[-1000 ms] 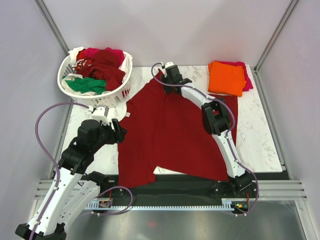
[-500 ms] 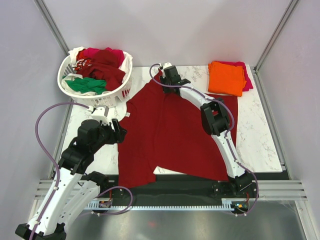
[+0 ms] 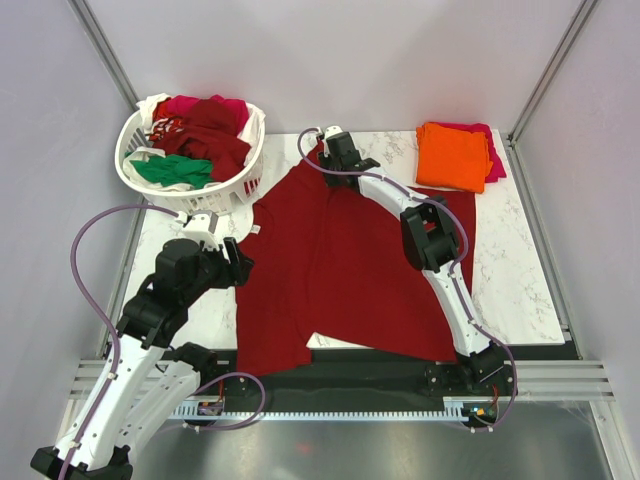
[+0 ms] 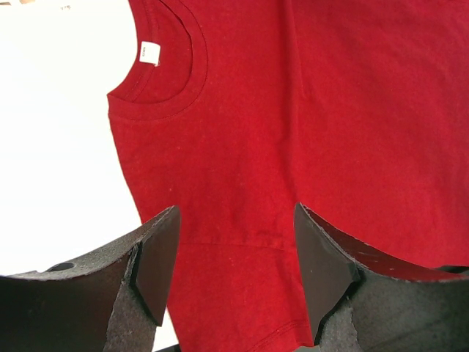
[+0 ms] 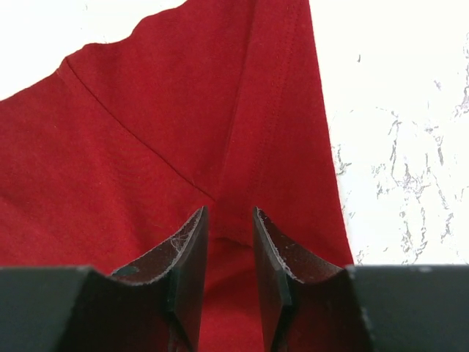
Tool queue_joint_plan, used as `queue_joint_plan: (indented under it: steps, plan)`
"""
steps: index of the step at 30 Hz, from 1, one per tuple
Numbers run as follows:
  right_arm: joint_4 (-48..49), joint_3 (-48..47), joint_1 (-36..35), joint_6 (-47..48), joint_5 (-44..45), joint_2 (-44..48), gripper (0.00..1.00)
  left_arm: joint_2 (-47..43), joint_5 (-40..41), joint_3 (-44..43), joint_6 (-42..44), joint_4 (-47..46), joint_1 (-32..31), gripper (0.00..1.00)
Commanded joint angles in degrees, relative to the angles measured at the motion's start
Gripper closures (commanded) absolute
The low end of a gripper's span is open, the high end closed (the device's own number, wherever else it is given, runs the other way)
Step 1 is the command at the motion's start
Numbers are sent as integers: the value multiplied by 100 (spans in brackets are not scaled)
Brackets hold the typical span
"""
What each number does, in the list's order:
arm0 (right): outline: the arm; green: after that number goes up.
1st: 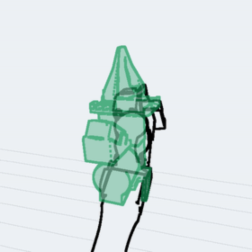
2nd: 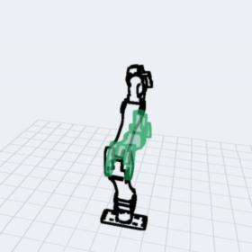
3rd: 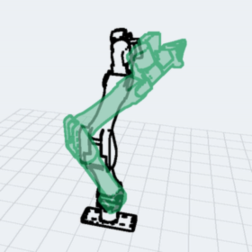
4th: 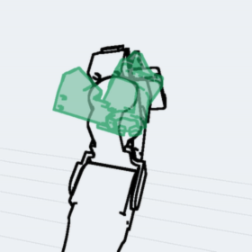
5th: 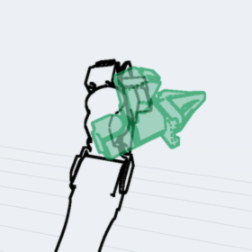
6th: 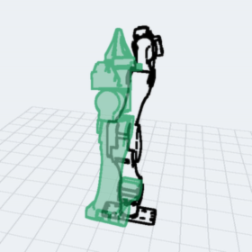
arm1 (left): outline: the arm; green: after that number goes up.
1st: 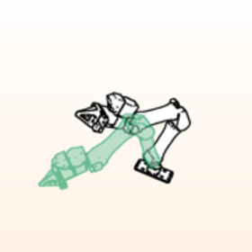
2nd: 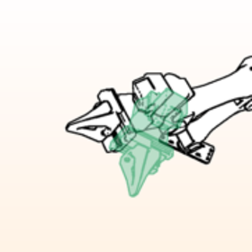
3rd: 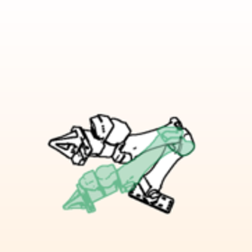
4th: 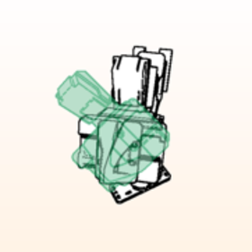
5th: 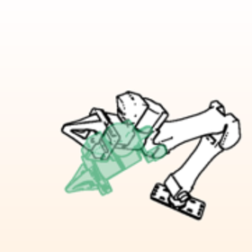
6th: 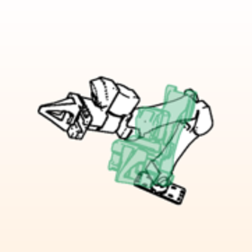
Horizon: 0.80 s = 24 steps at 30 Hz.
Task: Fold and stack the t-shirts
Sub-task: Flatten the tshirt out
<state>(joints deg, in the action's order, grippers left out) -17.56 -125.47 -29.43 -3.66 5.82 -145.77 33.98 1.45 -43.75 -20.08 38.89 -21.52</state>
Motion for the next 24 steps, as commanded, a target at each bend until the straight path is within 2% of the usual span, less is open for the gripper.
queue_joint_plan:
  steps: [1,11,14,20,22,24]
  plan:
    - [130,-57,-28,-38,-90,-3,62,12,110,-11,4,-137,-10,30]
    - [86,-135,-1,50,68,-144,63,12,110,-11,4,-137,-10,30]
    - [69,-171,-10,67,77,-171,66,21,110,-11,4,-137,-10,30]
    - [69,-180,-1,67,33,-188,86,12,110,-11,4,-137,-10,30]
    - [51,-171,-1,59,6,-179,97,12,110,-11,4,-137,-10,30]
    - [69,-162,-10,58,15,-162,100,12,118,-11,4,-137,-10,30]
